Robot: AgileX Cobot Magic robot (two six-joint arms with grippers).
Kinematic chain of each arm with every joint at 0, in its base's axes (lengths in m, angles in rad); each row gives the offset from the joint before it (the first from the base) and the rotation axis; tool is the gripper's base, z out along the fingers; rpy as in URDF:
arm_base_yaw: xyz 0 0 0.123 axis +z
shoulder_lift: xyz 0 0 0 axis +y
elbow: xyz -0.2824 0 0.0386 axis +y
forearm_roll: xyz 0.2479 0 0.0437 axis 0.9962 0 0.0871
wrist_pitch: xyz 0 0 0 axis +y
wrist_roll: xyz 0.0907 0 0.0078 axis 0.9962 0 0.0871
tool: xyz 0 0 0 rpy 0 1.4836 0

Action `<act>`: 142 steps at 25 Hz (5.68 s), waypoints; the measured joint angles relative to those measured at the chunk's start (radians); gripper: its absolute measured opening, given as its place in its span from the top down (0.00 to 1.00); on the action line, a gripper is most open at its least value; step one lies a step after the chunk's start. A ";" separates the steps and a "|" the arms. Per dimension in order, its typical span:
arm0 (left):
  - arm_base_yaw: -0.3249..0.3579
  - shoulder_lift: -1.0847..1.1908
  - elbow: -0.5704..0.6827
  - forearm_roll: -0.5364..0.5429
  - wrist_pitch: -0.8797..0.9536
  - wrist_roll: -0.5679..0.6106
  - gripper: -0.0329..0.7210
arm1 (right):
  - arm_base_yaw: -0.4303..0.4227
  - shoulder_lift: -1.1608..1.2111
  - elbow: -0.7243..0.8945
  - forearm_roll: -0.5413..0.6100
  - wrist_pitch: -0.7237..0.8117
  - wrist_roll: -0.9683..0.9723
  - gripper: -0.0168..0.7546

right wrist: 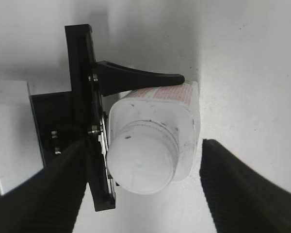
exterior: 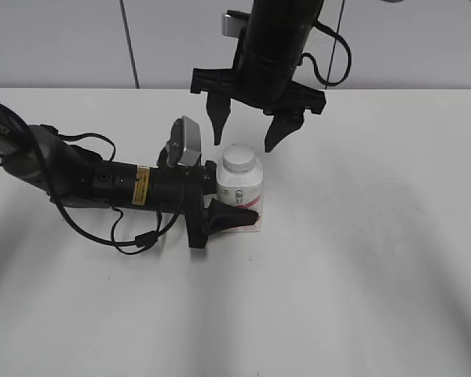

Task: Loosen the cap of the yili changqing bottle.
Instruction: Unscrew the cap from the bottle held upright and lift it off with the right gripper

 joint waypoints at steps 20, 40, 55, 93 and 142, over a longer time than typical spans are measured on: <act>0.000 0.000 0.000 -0.001 0.001 0.000 0.41 | 0.011 0.045 -0.002 0.020 0.000 -0.001 0.28; 0.000 0.000 0.000 -0.011 0.009 0.001 0.41 | 0.011 0.045 -0.003 -0.001 0.004 -0.125 0.46; 0.000 0.000 0.000 -0.005 0.008 0.005 0.43 | 0.010 0.045 -0.004 0.029 0.004 -0.679 0.46; 0.001 -0.001 0.000 0.003 0.004 0.012 0.44 | 0.010 0.045 -0.005 0.050 0.006 -1.655 0.47; 0.001 -0.001 0.000 -0.002 0.010 0.008 0.45 | 0.011 -0.046 -0.005 0.044 0.001 -1.220 0.27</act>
